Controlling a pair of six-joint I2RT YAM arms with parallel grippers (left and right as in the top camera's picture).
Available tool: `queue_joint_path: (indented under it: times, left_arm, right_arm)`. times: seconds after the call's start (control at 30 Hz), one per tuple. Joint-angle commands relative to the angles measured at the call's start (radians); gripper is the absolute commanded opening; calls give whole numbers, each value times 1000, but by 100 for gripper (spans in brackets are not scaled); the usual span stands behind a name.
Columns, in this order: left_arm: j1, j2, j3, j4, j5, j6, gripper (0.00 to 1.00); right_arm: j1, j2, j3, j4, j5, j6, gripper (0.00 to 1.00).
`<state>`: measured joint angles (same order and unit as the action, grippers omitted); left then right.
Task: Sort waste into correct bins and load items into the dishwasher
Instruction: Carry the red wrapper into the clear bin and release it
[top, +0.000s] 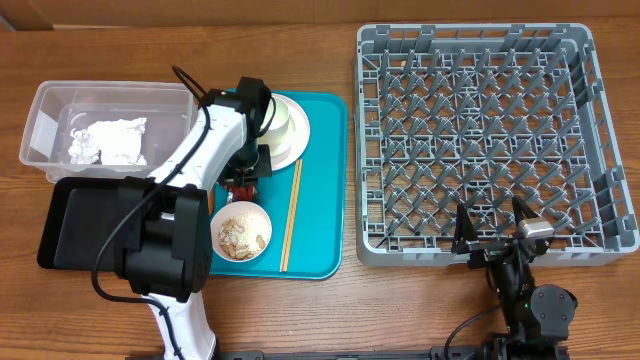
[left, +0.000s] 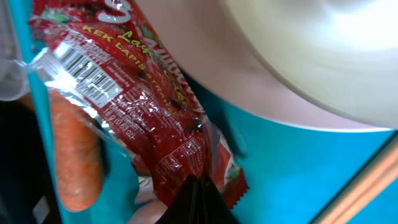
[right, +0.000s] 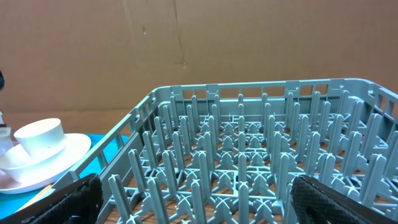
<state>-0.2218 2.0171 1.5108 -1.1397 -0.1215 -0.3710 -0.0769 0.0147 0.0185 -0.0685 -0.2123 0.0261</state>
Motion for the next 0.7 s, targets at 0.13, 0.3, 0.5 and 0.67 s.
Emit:
queue_joint_path:
  times: [0.13,0.3,0.5,0.67]
  left_arm:
    - [10,-116,189,-84,-16,-11,4]
    - [30,-179,323,-156,-17,-11,4]
    - [127,-227,375,-138,-47,-11,4]
    - [241,-207,374,-98,-37,-11,4]
  right_arm:
    - [-2,-12,-11,6,2,4,100]
    - [-2,-12,-11,6,2,4,100]
    - [-2,-12,-11,6,2,4,100]
    - [-2,-12,-11,6,2,4,100]
